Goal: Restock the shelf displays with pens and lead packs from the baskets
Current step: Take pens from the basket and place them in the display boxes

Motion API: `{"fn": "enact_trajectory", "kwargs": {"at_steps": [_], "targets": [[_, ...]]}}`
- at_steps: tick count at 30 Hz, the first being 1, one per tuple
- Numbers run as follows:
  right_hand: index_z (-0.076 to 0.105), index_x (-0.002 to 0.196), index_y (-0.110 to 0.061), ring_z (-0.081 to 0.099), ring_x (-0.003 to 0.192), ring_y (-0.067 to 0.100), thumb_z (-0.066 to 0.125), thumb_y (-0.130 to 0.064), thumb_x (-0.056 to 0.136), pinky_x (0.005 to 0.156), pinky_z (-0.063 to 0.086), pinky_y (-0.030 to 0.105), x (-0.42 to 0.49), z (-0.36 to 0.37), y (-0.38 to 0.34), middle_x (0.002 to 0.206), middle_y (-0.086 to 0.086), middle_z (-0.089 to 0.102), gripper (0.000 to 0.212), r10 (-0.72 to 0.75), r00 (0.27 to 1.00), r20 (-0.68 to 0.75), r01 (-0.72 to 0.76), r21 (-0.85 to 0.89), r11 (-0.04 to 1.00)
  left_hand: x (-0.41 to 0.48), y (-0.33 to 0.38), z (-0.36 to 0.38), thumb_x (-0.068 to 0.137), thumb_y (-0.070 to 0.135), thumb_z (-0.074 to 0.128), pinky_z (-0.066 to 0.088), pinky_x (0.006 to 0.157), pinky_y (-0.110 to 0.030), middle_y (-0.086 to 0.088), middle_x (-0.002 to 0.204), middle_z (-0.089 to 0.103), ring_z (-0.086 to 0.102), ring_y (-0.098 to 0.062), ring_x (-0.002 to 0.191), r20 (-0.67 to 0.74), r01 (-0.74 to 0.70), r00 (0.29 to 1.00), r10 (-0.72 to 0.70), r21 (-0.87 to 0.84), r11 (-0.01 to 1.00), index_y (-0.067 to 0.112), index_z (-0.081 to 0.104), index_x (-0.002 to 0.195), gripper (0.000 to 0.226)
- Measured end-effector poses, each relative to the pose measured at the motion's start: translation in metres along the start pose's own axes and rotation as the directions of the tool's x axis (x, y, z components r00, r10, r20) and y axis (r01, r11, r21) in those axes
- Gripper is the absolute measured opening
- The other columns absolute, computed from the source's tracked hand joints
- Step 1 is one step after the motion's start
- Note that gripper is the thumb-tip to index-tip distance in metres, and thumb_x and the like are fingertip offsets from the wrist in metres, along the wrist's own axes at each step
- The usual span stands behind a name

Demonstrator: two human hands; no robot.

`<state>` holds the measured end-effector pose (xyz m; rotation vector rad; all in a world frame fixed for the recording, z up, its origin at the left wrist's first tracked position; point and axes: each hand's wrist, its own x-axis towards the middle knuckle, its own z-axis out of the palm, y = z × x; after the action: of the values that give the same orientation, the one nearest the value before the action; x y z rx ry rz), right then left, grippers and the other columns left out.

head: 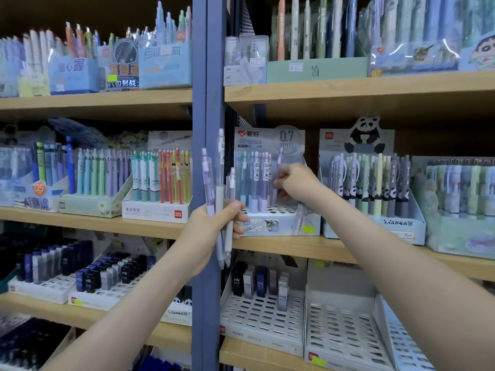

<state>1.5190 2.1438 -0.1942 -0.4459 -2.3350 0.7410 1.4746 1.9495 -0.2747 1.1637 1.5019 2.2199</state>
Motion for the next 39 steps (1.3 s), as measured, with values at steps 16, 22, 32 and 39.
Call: {"fn": "enact_trajectory", "kwargs": {"at_steps": [16,22,32,39], "targets": [[0.056,0.097,-0.015,0.051,0.067,0.009,0.048,-0.024,0.098,0.06,0.04,0.025,-0.057,-0.004,-0.028,0.079,-0.002,0.058,0.012,-0.285,0.907,-0.31,0.28,-0.063,0.958,-0.011,0.002,-0.006,0.094,0.014,0.054,0.051,0.056,-0.02,-0.002,0.069,0.067,0.059,-0.01,0.056,0.087,0.037,0.996,-0.035,-0.022,0.999,0.004,0.063,0.092,0.014],[0.06,0.093,-0.014,0.061,0.074,0.014,0.06,-0.04,0.091,0.076,0.051,0.03,-0.104,0.019,-0.04,0.073,-0.001,0.064,0.026,-0.195,0.958,0.212,0.143,0.236,0.961,-0.019,0.006,0.006,0.08,0.027,0.06,0.049,0.055,-0.022,-0.004,0.068,0.065,0.057,-0.013,0.055,0.218,0.072,0.973,-0.071,0.004,0.997,0.006,0.065,0.086,0.022],[0.052,0.112,-0.019,0.059,0.09,0.011,0.058,-0.021,0.094,0.079,0.047,0.026,-0.115,0.025,-0.032,0.099,-0.002,0.061,0.019,-0.178,0.983,0.036,0.105,0.686,0.72,-0.039,-0.002,0.011,0.094,0.016,0.059,0.048,0.051,-0.021,-0.003,0.065,0.063,0.055,-0.01,0.049,0.341,0.231,0.894,-0.29,0.205,0.951,0.007,0.061,0.084,0.013],[0.057,0.099,-0.013,0.061,0.081,0.006,0.047,-0.019,0.099,0.081,0.051,0.025,-0.117,0.028,-0.02,0.086,-0.004,0.063,0.012,-0.179,0.969,0.17,-0.009,0.75,0.661,-0.045,-0.006,0.01,0.076,0.042,0.058,0.034,0.042,-0.017,0.001,0.058,0.051,0.04,-0.007,0.043,0.27,0.302,0.913,-0.308,0.062,0.951,0.005,0.06,0.086,0.039]]}}
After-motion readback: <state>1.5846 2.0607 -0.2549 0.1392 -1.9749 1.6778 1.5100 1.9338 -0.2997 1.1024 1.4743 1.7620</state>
